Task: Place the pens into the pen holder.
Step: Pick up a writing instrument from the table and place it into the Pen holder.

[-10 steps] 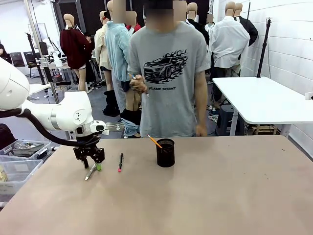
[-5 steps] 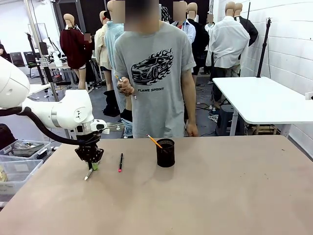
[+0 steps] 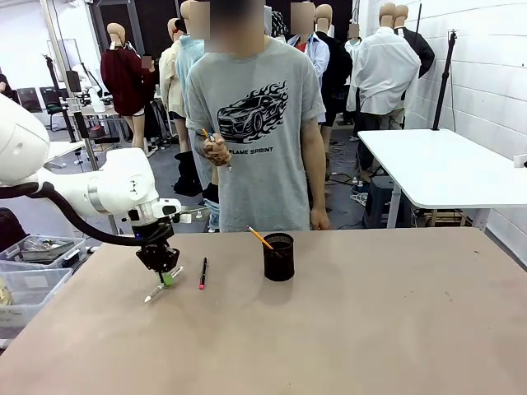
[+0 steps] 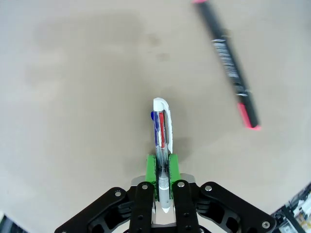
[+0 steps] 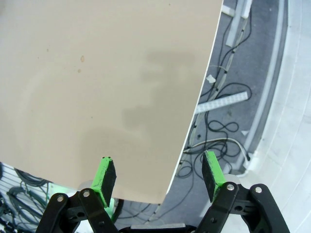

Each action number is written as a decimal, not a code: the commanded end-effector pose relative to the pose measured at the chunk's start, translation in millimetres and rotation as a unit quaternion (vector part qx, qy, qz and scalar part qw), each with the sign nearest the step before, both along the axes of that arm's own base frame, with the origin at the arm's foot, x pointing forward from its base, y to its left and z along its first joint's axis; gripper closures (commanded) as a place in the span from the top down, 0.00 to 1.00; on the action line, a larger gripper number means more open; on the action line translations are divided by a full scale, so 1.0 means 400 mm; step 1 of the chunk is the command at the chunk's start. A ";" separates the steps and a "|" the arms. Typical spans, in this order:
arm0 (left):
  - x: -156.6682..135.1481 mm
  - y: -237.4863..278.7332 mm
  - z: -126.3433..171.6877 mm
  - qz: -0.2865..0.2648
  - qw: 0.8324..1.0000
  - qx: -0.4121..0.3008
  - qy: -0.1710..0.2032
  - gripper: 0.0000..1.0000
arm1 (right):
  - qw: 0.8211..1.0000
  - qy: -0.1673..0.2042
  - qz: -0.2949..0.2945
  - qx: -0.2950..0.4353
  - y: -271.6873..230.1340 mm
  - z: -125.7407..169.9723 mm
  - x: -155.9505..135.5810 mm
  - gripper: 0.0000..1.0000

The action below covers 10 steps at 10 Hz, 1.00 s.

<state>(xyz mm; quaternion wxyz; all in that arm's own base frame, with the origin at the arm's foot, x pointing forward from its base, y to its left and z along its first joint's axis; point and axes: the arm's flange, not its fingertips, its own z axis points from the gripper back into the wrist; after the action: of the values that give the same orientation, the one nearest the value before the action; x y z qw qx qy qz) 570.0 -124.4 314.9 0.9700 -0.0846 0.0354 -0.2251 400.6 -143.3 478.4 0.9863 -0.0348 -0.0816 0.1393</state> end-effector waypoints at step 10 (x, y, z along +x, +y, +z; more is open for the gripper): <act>-0.063 0.090 0.167 -0.258 0.834 -0.410 -0.265 0.00 | 1.000 -0.002 0.001 -0.015 0.000 -0.003 0.000 0.89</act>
<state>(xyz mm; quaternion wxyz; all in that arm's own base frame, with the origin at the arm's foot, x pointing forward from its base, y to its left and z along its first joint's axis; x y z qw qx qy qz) 557.5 -104.2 388.8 0.7592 -0.3527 -0.3116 -0.4496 400.7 -143.0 478.4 0.9862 -0.0346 -0.0817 0.1397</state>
